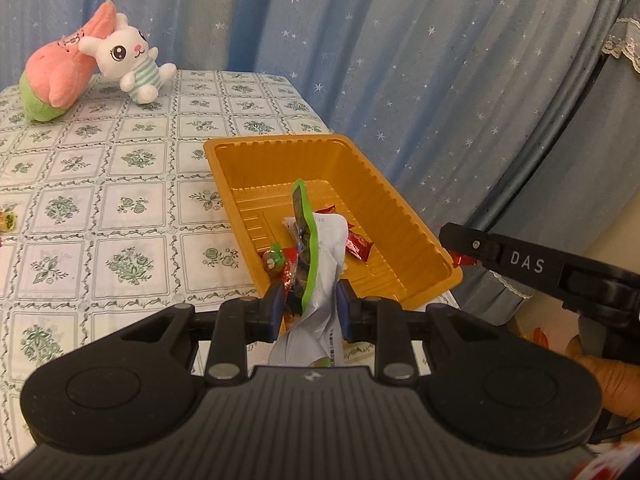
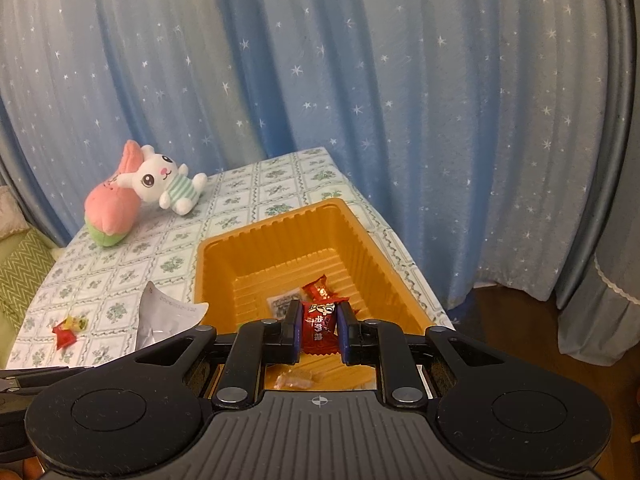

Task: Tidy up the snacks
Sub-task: 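Lower both held items into the tray and open both tools, then withdraw both open tools from the tray toward the last red candy, then grasp the red candy with the left tool while the right tool grasps the yellow packet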

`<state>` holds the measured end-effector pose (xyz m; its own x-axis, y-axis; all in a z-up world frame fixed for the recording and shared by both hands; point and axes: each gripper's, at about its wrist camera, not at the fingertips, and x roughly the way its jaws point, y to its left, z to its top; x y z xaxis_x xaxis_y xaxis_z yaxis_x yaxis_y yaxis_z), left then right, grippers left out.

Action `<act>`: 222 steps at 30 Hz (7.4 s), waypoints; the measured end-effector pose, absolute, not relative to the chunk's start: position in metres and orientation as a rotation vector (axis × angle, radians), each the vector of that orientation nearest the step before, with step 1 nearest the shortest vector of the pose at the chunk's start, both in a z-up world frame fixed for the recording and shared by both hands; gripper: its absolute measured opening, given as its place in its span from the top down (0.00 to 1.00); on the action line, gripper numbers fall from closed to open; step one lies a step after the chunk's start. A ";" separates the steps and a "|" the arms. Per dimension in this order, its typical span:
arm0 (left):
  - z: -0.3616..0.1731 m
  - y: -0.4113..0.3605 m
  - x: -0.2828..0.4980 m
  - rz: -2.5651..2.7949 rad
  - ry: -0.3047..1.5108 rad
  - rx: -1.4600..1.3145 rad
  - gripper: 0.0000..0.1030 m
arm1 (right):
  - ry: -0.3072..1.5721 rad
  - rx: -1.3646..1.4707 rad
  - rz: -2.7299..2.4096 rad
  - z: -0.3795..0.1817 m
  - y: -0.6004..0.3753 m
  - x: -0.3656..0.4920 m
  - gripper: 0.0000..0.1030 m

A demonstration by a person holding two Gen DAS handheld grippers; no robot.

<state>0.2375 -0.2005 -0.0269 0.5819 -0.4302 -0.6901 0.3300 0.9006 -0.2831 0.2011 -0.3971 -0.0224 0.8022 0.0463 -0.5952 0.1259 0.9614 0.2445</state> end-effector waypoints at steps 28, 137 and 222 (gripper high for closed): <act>-0.044 -0.215 0.272 -0.400 0.828 -0.095 0.59 | 0.692 0.323 -0.026 -0.046 -0.418 0.246 0.82; -0.023 0.079 0.214 0.076 0.758 -0.123 0.10 | 0.715 0.114 0.423 -0.040 -0.144 0.255 0.39; -0.129 0.086 0.375 -0.023 0.781 -0.152 0.55 | 0.663 -0.016 0.456 -0.148 -0.109 0.394 0.80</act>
